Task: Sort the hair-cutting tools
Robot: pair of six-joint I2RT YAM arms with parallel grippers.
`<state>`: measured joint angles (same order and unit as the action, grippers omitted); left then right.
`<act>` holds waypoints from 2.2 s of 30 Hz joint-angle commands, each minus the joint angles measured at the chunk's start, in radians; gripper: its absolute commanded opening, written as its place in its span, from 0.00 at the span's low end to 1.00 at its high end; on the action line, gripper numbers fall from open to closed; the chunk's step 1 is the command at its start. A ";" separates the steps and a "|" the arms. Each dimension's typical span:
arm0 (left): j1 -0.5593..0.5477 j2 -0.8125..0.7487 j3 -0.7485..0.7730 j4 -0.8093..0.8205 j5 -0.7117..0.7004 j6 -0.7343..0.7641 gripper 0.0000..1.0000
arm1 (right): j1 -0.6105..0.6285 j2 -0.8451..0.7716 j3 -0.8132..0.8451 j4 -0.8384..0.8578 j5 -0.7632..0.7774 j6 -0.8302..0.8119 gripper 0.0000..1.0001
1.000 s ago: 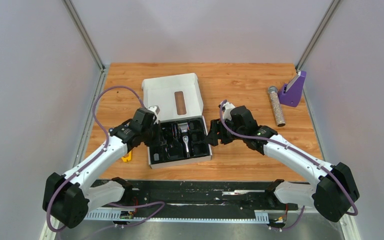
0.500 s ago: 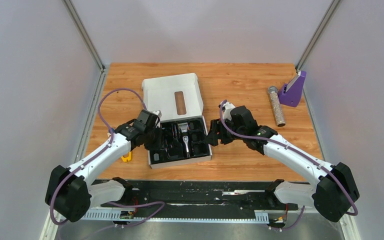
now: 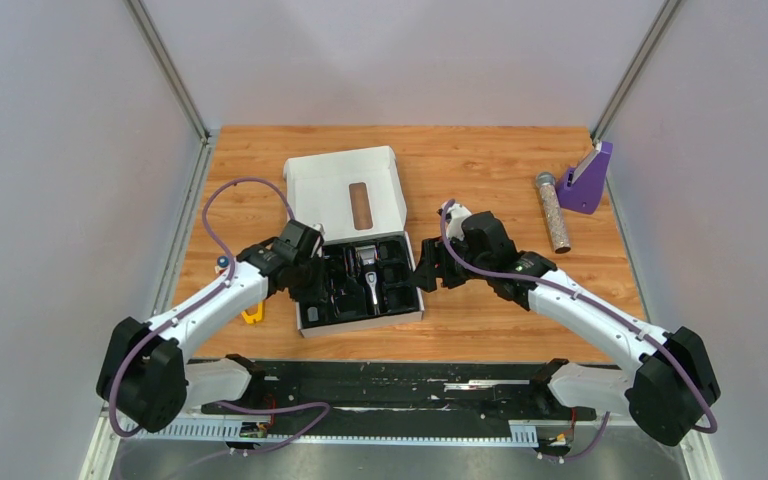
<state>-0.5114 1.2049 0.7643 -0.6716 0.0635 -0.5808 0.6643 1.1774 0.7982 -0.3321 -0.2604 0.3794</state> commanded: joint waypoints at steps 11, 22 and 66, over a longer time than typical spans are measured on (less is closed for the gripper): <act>-0.018 0.073 -0.012 0.010 -0.014 -0.003 0.09 | 0.000 -0.022 -0.007 0.031 0.011 -0.014 0.68; -0.018 -0.023 0.021 -0.014 -0.039 -0.030 0.23 | -0.003 -0.021 0.043 -0.014 0.140 -0.018 0.70; 0.099 -0.410 0.058 0.004 -0.441 0.275 1.00 | -0.397 0.837 0.590 -0.338 0.503 0.431 0.61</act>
<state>-0.4320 0.7982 0.8196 -0.7036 -0.3687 -0.3260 0.2764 1.9942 1.4055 -0.6662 0.2554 0.8135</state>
